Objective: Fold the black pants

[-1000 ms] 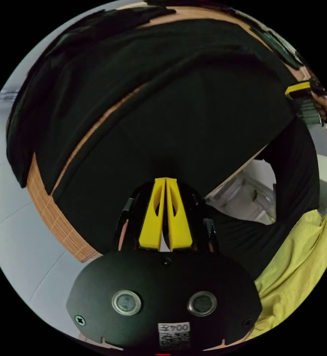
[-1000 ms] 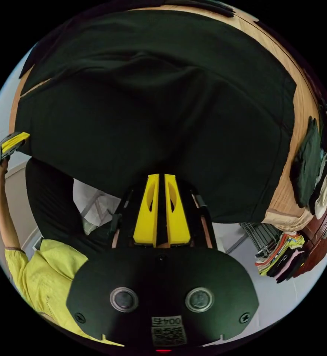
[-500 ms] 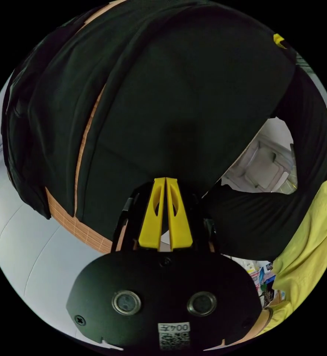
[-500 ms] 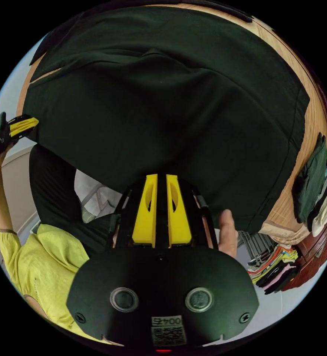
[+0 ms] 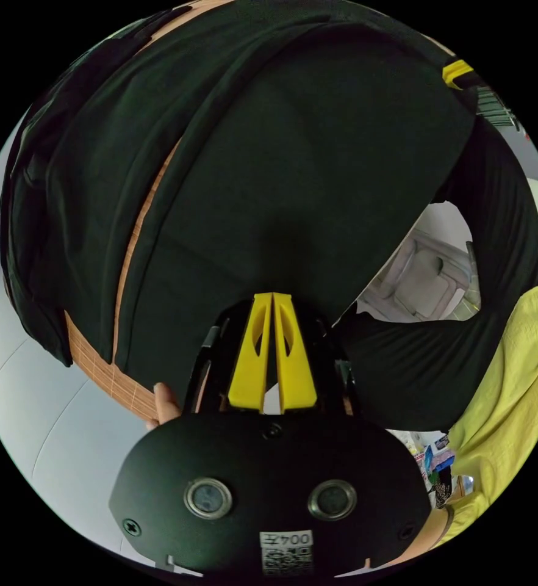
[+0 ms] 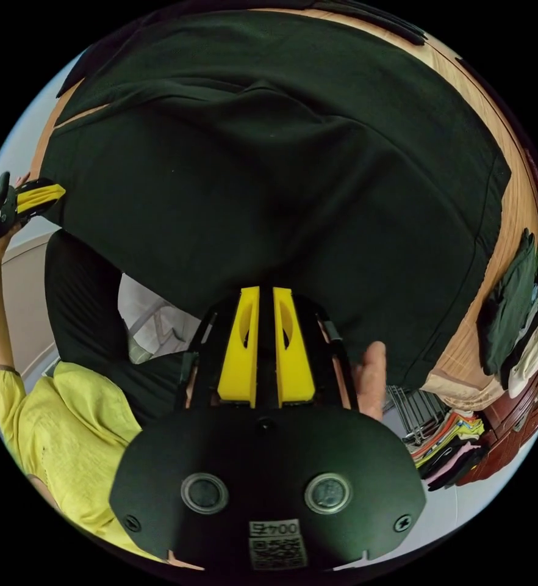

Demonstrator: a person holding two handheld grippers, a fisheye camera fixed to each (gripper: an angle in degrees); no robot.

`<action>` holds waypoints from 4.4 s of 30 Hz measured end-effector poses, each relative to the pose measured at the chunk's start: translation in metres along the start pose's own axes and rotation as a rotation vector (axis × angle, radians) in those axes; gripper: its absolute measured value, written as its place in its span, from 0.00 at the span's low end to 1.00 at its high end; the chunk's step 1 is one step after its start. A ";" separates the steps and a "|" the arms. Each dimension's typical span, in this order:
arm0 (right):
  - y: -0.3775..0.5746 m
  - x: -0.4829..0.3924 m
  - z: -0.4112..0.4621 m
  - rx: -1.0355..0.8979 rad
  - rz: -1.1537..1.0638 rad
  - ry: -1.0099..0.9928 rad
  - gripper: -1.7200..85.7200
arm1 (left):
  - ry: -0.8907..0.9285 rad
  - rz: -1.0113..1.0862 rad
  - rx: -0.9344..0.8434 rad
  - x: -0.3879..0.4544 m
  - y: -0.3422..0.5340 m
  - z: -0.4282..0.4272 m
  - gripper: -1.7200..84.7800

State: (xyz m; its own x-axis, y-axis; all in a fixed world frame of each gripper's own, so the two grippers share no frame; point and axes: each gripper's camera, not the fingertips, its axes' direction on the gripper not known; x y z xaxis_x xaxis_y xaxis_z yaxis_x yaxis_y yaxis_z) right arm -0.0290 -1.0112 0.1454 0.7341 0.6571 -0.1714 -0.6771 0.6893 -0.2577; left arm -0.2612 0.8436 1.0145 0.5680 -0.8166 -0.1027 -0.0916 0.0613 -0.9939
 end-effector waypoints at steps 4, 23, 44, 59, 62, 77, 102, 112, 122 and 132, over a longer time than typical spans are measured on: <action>0.000 -0.004 -0.004 0.003 0.018 0.009 0.07 | -0.012 -0.006 -0.003 0.000 -0.002 -0.001 0.03; -0.005 -0.026 -0.013 -0.012 -0.044 0.048 0.15 | 0.093 -0.241 -0.049 -0.083 0.069 0.049 0.21; 0.034 -0.030 0.012 0.078 -0.062 0.072 0.14 | 0.280 -0.612 0.220 -0.217 0.188 0.094 0.19; 0.091 -0.017 0.022 0.329 0.046 0.081 0.14 | 0.069 -0.650 0.118 -0.203 0.209 0.137 0.17; 0.120 0.029 0.013 0.456 0.192 0.071 0.14 | 0.090 -0.615 0.250 -0.178 0.211 0.112 0.17; 0.154 0.182 0.075 0.411 0.538 -0.040 0.13 | 0.154 -0.578 0.208 -0.117 0.154 0.139 0.16; 0.125 0.158 0.137 0.012 0.075 0.152 0.14 | 0.151 -0.552 0.148 -0.111 0.121 0.185 0.16; 0.185 0.210 0.135 0.336 0.033 0.138 0.10 | 0.095 -0.460 0.346 -0.113 0.165 0.202 0.16; 0.201 0.276 0.170 0.379 -0.020 -0.117 0.12 | 0.196 -0.507 0.498 -0.113 0.200 0.229 0.17; 0.384 0.438 0.298 0.863 0.624 -0.779 0.14 | 0.851 -1.240 1.014 -0.011 0.460 0.467 0.16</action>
State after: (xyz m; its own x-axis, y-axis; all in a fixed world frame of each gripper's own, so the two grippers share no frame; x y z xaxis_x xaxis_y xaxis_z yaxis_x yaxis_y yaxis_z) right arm 0.0173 -0.3679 0.2551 0.2633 0.7357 0.6241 -0.9167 -0.0107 0.3994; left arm 0.0724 1.1492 0.5397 -0.6456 -0.6746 0.3579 0.6774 -0.7223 -0.1396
